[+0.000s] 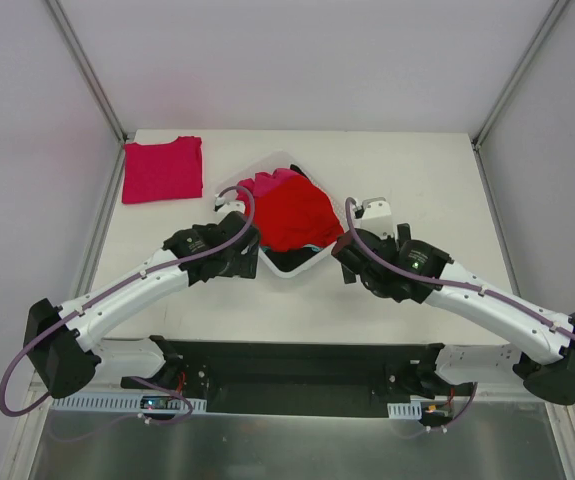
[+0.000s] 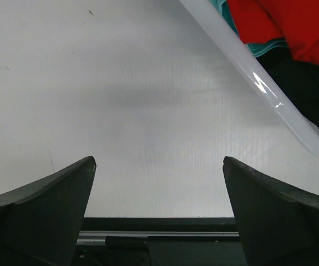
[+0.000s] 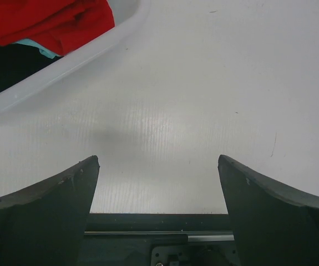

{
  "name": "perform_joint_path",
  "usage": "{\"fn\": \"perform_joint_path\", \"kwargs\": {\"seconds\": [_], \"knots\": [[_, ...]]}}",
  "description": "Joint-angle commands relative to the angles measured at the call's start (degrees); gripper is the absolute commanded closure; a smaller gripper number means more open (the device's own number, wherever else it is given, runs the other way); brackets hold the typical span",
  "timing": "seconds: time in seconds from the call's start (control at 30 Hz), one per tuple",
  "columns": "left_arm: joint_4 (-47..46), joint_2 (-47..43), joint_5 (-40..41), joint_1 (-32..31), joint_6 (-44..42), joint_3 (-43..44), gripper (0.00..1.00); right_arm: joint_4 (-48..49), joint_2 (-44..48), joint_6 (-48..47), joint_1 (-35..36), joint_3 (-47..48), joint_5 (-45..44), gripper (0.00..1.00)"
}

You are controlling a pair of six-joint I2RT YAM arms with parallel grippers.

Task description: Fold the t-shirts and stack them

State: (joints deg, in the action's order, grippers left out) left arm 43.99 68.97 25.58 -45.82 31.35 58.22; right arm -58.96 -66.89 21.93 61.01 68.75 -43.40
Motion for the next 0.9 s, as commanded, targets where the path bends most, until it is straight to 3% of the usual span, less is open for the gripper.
{"fn": "perform_joint_path", "kwargs": {"seconds": [0.0, 0.3, 0.6, 0.87], "knots": [[1.10, -1.56, 0.34, -0.67, 1.16, -0.64, 0.01, -1.50, 0.45, 1.44, 0.25, 1.21, -2.39, 0.07], [2.86, -3.93, 2.80, -0.50, 2.40, -0.74, 0.01, -1.60, -0.61, -2.06, -0.89, 1.82, -4.59, 0.07], [3.74, -2.79, 2.37, 0.38, 3.98, -1.35, 0.01, 4.10, -2.80, -10.75, -11.96, 4.55, 4.88, 0.09], [4.70, -4.37, 1.05, 0.38, 4.85, -1.17, 0.01, 5.78, -23.77, -18.15, -14.08, 15.17, 15.79, 0.11]]}}
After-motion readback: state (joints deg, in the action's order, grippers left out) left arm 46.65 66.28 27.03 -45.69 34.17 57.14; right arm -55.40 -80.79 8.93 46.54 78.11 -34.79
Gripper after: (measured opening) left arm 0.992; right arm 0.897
